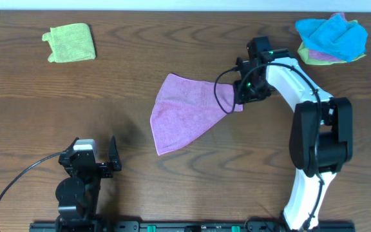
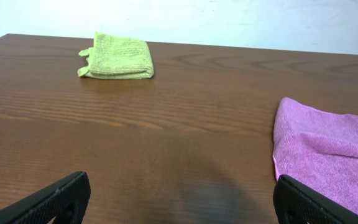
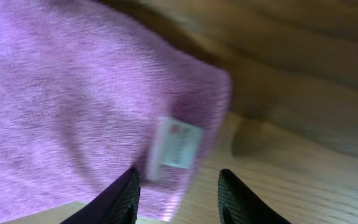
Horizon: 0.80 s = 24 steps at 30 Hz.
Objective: Fold the cloth
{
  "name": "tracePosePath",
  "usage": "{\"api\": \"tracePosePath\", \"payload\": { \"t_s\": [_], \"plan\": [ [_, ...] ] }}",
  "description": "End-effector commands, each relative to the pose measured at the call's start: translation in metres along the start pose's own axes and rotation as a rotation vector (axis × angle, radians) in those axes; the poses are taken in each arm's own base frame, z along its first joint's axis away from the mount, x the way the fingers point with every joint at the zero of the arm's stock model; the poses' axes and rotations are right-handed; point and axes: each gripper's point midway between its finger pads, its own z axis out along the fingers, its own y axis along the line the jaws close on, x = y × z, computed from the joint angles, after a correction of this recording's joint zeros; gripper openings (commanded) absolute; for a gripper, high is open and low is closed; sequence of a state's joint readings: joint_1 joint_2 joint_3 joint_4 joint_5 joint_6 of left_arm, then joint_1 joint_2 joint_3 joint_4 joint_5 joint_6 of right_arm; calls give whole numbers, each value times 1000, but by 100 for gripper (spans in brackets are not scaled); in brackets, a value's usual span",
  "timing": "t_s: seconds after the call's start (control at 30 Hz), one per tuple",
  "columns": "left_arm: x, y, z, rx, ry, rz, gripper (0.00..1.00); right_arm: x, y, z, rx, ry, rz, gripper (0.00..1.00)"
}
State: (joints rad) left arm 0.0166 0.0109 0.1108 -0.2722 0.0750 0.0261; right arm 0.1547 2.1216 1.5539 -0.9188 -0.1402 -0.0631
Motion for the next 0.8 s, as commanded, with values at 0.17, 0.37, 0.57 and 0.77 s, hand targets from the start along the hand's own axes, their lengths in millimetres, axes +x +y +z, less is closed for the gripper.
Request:
{"api": "tracePosePath", "payload": {
  "t_s": [0.17, 0.37, 0.57, 0.77],
  "plan": [
    [12, 0, 3, -1, 28, -3, 95, -15, -8, -2, -42, -71, 27, 42],
    [12, 0, 3, -1, 28, -3, 95, -19, 1, 0, -92, -83, 25, 42],
    [12, 0, 3, -1, 28, -3, 95, -20, 2, 0, -102, -90, 26, 42],
    [12, 0, 3, -1, 28, -3, 95, -20, 3, 7, -117, -80, 28, 42]
  ]
}}
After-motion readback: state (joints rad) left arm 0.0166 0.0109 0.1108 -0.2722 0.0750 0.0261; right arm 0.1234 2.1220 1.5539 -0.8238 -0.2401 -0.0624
